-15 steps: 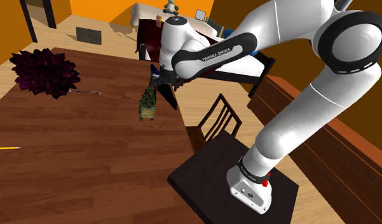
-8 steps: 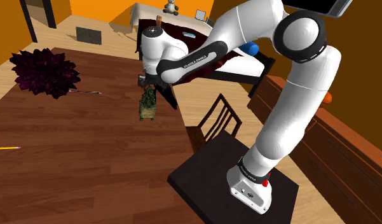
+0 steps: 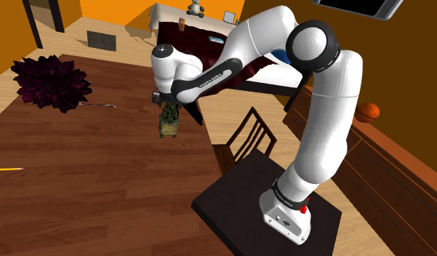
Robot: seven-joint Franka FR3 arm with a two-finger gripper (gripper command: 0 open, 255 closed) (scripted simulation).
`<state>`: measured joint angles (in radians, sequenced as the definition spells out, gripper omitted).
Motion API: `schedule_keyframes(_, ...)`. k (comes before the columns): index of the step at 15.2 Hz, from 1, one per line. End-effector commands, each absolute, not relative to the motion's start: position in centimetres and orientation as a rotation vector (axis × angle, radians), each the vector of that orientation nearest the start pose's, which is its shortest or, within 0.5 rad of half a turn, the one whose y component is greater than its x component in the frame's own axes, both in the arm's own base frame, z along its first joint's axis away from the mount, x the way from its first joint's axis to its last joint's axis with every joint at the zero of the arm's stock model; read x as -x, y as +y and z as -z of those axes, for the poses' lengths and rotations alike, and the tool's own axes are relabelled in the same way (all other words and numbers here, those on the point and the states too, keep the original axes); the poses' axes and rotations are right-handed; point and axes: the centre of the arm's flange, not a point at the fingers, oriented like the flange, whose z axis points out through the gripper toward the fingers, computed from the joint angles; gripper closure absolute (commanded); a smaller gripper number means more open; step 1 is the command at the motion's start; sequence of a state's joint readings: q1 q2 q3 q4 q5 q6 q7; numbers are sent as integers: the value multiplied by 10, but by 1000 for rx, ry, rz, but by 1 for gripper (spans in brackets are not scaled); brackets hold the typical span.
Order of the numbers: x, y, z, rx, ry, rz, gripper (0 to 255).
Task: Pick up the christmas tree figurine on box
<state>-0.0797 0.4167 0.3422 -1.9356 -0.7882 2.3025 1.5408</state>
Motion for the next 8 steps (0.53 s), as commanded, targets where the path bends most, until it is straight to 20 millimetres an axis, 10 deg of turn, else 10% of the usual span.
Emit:
schedule_keyframes(1,-608,137,-271,3116,1254,595,0)
schedule_keyframes(5,-608,137,-263,3116,1254,595,0)
schedule_keyframes(6,-608,137,-263,3116,1254,595,255)
schedule_keyframes(8,-608,137,-263,3116,1254,595,255)
